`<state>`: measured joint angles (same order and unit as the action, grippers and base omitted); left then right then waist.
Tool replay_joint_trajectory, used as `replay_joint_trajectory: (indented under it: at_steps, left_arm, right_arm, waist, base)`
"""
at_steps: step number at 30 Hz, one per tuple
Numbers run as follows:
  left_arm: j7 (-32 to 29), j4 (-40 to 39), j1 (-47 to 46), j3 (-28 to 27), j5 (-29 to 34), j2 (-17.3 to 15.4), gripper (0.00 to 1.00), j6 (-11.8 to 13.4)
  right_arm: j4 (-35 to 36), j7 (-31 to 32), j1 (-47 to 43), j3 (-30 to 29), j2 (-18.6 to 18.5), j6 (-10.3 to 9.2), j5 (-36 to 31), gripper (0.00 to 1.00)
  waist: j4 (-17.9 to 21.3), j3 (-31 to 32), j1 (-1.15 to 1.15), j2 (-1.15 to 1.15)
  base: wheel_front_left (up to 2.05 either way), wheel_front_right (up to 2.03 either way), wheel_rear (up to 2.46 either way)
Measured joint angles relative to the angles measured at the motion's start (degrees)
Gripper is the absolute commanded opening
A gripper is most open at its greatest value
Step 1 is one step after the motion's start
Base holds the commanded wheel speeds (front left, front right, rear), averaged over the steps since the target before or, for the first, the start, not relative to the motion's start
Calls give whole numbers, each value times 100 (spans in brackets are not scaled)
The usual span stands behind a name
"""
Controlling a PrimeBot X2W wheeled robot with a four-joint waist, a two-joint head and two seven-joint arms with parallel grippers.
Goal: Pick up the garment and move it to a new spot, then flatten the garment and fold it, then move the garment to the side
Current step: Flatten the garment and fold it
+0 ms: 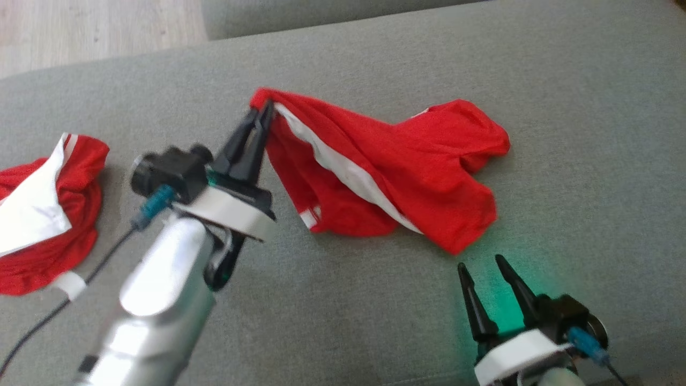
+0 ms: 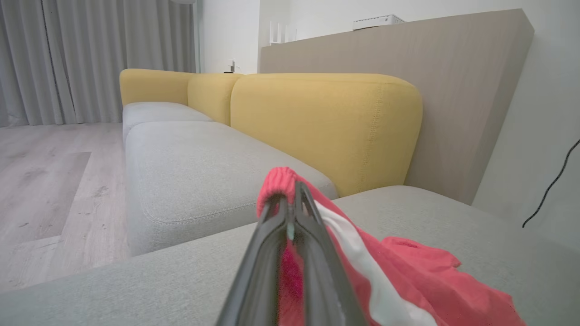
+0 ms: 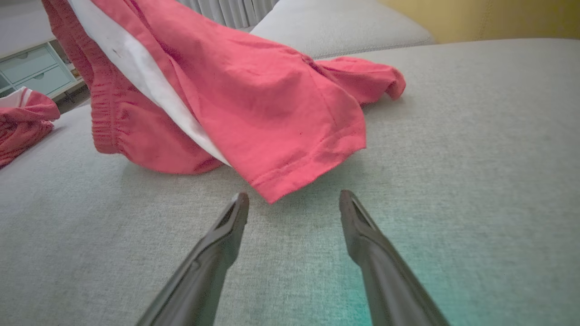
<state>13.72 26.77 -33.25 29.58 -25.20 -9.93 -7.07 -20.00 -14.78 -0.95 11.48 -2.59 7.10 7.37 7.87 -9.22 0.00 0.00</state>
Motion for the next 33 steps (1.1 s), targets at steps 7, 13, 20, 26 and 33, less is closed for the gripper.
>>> replay_joint_trajectory:
  at_steps: [7,13,20,26,33]
  left_arm:
    - [56,276,-304,13,-33,-85,0,-8]
    - [57,320,-456,141,-46,-105,0,-9]
    - [58,198,-582,205,-44,-202,0,-51]
    - [92,99,-583,224,-44,-237,0,-51]
    - [94,-352,-563,194,-45,-314,0,-51]
  right_arm:
    - [-686,0,673,336,-7,0,263,100]
    - [-994,0,925,361,-5,0,446,100]
    - [-1125,0,1334,5,-10,0,525,100]
    - [-1354,0,1679,172,-10,0,582,0]
    - [224,2,1633,-573,-13,0,249,0]
  waist:
    - [-116,-158,0,0]
    - [-251,-280,0,0]
    - [-386,-421,0,0]
    - [-439,-447,0,0]
    - [-445,-340,0,0]
  base:
    - [0,0,0]
    - [0,0,0]
    - [0,0,0]
    - [0,0,0]
    - [0,0,0]
